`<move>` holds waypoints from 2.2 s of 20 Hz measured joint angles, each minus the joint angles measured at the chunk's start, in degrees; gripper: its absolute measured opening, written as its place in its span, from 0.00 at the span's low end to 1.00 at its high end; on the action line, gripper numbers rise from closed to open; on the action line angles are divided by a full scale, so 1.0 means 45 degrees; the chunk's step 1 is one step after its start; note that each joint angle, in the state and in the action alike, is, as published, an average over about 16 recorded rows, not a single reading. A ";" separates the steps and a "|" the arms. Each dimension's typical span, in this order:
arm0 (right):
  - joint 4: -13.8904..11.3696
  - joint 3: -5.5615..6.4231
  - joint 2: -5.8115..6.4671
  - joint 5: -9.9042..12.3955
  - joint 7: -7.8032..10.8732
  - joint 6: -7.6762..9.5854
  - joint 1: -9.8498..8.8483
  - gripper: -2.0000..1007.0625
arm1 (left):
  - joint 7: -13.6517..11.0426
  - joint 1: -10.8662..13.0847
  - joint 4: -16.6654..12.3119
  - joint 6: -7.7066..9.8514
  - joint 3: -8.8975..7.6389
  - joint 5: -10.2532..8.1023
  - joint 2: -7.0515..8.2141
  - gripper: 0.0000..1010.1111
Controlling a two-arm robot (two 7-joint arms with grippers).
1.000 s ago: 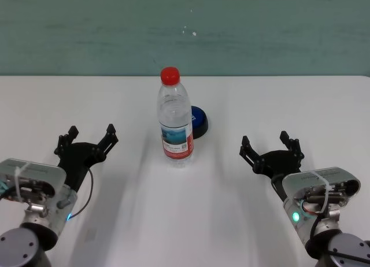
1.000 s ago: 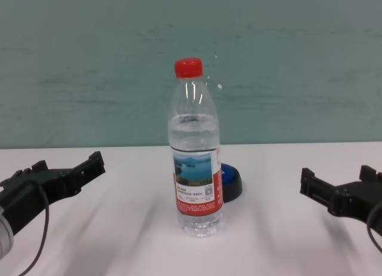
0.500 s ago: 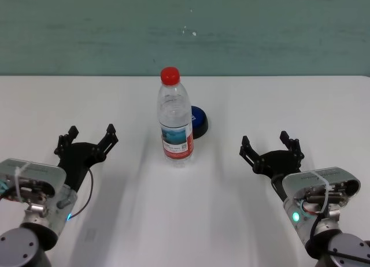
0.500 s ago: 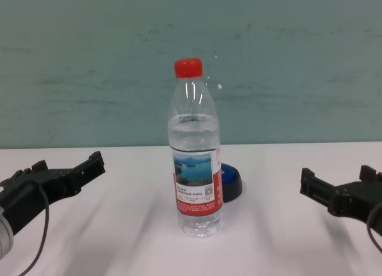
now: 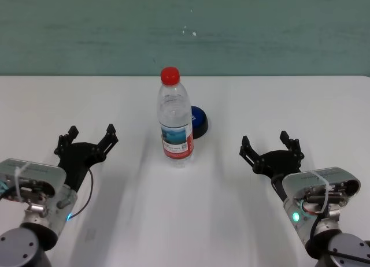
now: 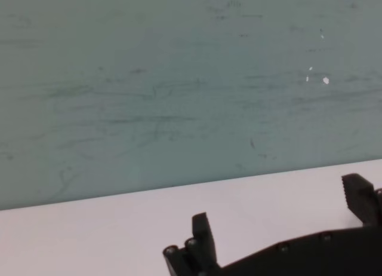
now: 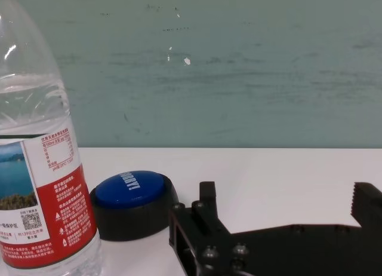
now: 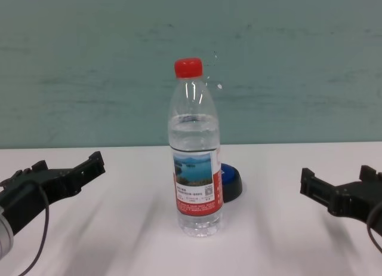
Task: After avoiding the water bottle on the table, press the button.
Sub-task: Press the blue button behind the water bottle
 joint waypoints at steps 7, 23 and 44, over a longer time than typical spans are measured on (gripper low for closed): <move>0.0000 0.0000 0.0000 0.0000 0.0000 0.0000 0.0000 1.00 | 0.0000 0.0000 0.0000 0.0000 0.0000 0.0000 0.0000 1.00; 0.0000 0.0000 0.0000 0.0000 0.0000 0.0000 0.0000 1.00 | -0.0894 0.0258 -0.0425 -0.0025 -0.0174 -0.0173 -0.0093 1.00; 0.0000 0.0000 0.0000 0.0000 0.0000 0.0000 0.0000 1.00 | -0.2431 0.1441 -0.2351 0.0387 -0.0295 -0.0680 0.0461 1.00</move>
